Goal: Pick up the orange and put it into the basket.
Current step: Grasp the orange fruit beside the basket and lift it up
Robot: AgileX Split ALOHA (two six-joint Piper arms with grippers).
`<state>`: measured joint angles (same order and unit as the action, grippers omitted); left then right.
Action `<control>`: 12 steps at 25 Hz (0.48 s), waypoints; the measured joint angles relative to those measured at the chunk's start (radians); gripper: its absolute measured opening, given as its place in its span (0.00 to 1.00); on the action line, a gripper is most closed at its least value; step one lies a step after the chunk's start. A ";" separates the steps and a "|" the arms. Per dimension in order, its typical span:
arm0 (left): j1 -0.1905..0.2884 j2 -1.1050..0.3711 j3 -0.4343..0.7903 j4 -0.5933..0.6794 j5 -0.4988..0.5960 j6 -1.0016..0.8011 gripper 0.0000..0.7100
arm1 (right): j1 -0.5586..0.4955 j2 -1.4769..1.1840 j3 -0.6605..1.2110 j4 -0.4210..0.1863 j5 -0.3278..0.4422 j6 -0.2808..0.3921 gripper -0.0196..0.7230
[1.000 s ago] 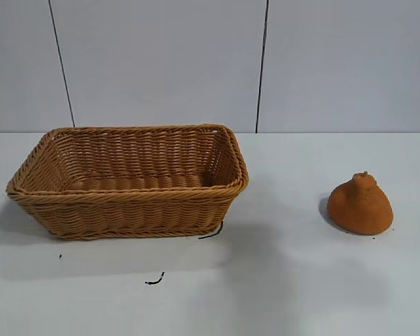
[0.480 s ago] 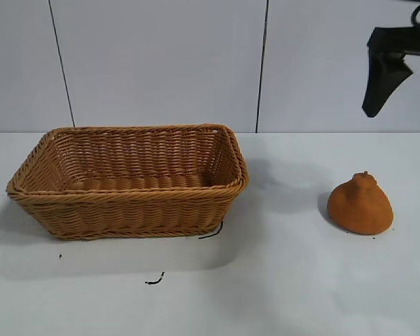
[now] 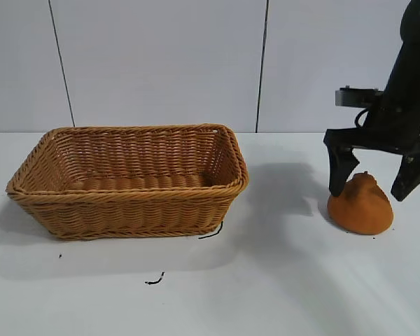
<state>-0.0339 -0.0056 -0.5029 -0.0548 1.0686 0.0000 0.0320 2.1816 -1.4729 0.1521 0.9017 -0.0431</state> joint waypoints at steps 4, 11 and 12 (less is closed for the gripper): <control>0.000 0.000 0.000 0.000 0.000 0.000 0.90 | 0.000 -0.024 -0.020 0.003 0.026 0.000 0.25; 0.000 0.000 0.000 0.000 0.002 0.000 0.90 | 0.000 -0.108 -0.196 0.003 0.144 -0.001 0.17; 0.000 0.000 0.000 -0.001 0.001 0.000 0.90 | 0.000 -0.123 -0.232 0.003 0.164 -0.001 0.17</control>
<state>-0.0339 -0.0056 -0.5029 -0.0558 1.0695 0.0000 0.0320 2.0588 -1.7049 0.1552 1.0657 -0.0440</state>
